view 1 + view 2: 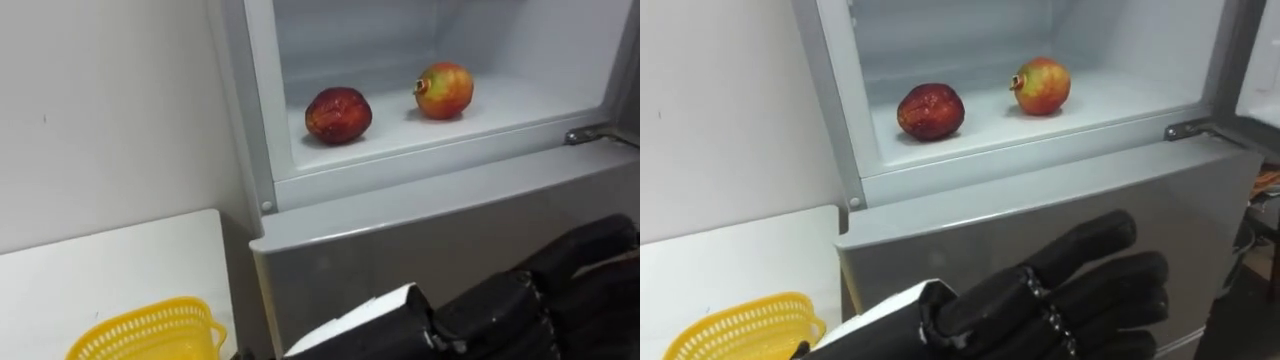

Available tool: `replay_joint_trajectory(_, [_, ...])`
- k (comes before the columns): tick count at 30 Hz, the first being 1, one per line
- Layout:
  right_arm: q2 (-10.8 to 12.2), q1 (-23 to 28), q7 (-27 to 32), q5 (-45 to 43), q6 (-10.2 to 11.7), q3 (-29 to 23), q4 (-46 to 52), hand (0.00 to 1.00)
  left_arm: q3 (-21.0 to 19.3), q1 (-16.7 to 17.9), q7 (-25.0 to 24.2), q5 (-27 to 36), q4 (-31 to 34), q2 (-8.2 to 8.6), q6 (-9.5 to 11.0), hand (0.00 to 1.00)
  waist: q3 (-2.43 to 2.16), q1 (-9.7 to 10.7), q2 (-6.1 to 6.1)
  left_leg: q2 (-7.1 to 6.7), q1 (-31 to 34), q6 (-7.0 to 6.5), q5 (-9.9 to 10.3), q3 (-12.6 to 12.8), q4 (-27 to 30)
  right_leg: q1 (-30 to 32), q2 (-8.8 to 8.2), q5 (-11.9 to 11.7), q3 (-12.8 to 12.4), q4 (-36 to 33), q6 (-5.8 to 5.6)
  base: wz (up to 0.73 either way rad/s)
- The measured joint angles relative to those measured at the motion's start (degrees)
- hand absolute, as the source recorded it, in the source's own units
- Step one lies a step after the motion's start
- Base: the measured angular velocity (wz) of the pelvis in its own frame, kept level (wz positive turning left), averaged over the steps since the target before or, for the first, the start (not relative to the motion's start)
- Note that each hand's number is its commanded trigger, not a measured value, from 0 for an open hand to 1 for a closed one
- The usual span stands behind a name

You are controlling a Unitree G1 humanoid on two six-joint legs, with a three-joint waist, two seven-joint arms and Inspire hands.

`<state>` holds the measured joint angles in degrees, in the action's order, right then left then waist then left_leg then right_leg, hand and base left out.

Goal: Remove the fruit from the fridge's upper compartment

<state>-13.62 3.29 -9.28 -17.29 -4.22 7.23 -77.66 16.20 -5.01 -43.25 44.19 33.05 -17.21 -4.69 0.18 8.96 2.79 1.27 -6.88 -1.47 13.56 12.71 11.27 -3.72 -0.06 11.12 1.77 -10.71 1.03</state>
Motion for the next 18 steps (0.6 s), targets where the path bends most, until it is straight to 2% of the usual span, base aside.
replay_joint_trajectory(2, [0.19, 1.51, 0.18, -0.01, 0.63, -1.45, 0.04, 0.0, -6.02, 0.01, 1.97, -0.07, 2.07, -0.07, 0.85, 0.0, -0.08, -1.72, 0.11, 0.08, 0.14, 0.0, 0.0, 0.04, -0.06, -0.04, 0.08, -0.02, 0.03, 0.04, 0.06, -0.02])
replay_joint_trajectory(3, [0.3, 1.88, 0.38, -0.01, 0.64, -1.85, 0.02, 0.0, -7.41, 0.01, 2.74, -0.06, 2.44, -0.07, 1.37, 0.0, -0.08, -2.22, 0.11, 0.09, 0.15, 0.0, 0.0, 0.04, -0.07, -0.05, 0.08, -0.02, 0.12, 0.04, 0.06, 0.0])
replay_joint_trajectory(5, [0.45, 4.69, 1.1, -0.03, 1.2, -3.67, 0.22, 0.0, -14.57, 0.03, 5.62, -0.04, 5.05, 0.02, 2.11, 0.0, -0.36, -5.02, 0.34, 0.13, 0.11, 0.01, -0.01, -0.1, -0.08, -0.16, 0.18, -0.02, -0.01, 0.03, 0.08, 0.0])
replay_joint_trajectory(6, [0.56, 5.26, 1.25, -0.02, 1.32, -4.34, 0.33, 0.0, -16.87, 0.03, 6.33, -0.03, 5.69, 0.0, 2.55, 0.0, -0.47, -5.74, 0.34, 0.13, 0.02, 0.01, -0.01, -0.29, -0.11, -0.25, 0.17, -0.02, 0.01, 0.02, 0.08, 0.0])
replay_joint_trajectory(8, [1.21, 7.19, 2.06, -0.52, 1.63, -6.69, 0.33, 0.0, -24.62, 0.07, 10.37, -1.13, 7.15, 0.39, 5.35, 0.0, -0.54, -8.08, 0.31, 0.16, -1.03, 0.01, -0.01, -0.72, -0.48, -1.24, 0.19, -0.01, 0.55, -0.02, 0.08, 0.07])
replay_joint_trajectory(9, [1.45, 7.43, 2.17, -0.96, 1.62, -7.11, 0.33, 0.0, -26.4, 0.07, 11.22, -2.2, 7.51, 0.68, 5.91, 0.0, -0.56, -8.48, 0.25, 0.18, -1.25, 0.01, -0.01, -0.8, -0.51, -1.45, 0.15, -0.01, 0.87, -0.03, 0.08, 0.15])
replay_joint_trajectory(10, [1.91, 7.6, 2.3, -1.31, 1.63, -7.58, 0.31, 0.0, -29.4, 0.06, 13.16, -4.1, 7.72, 1.27, 7.35, 0.0, -0.59, -9.31, 0.06, 0.2, -1.52, 0.01, -0.01, -0.7, -0.64, -1.6, 0.11, 0.01, 1.42, -0.02, 0.08, 0.17])
replay_joint_trajectory(12, [2.64, 7.96, 2.56, -1.2, 1.65, -7.98, 0.23, 0.0, -31.98, 0.1, 17.38, -6.89, 7.8, 2.65, 9.1, 0.0, -0.42, -10.74, -0.42, 0.18, -1.92, 0.02, -0.01, -0.8, -0.91, -2.38, 0.08, 0.07, 2.0, 0.04, 0.11, 0.16])
replay_joint_trajectory(13, [3.21, 8.14, 3.11, -1.23, 1.72, -7.95, 0.26, 0.0, -32.75, 0.15, 20.95, -9.84, 7.91, 3.45, 9.9, 0.0, -0.5, -11.2, -0.91, 0.14, -2.01, 0.02, -0.01, -1.27, -0.96, -2.57, 0.03, 0.07, 2.62, 0.13, 0.11, 0.28])
replay_joint_trajectory(15, [4.01, 8.05, 3.78, -1.17, 1.73, -8.01, 0.3, 0.0, -33.91, 0.15, 26.37, -14.6, 8.11, 3.73, 10.4, 0.0, -0.73, -11.97, -1.39, -0.02, -2.02, 0.04, 0.0, -2.23, -0.96, -2.82, 0.05, 0.13, 3.61, 0.45, 0.08, 0.28])
replay_joint_trajectory(17, [4.32, 8.08, 4.73, -1.24, 1.74, -8.63, 0.29, 0.0, -36.28, 0.15, 33.23, -19.87, 8.13, 3.8, 11.58, 0.0, -0.79, -12.6, -1.53, -0.2, -2.14, 0.06, 0.02, -2.76, -0.95, -3.37, -0.06, 0.14, 4.54, 0.99, 0.07, 0.2])
replay_joint_trajectory(18, [4.31, 8.1, 4.94, -1.26, 1.72, -8.67, 0.32, 0.0, -37.2, 0.15, 34.94, -21.07, 8.15, 3.76, 11.87, 0.0, -0.82, -12.62, -1.49, -0.25, -2.12, 0.07, 0.03, -3.09, -0.95, -3.35, -0.13, 0.18, 4.77, 1.03, 0.02, 0.23])
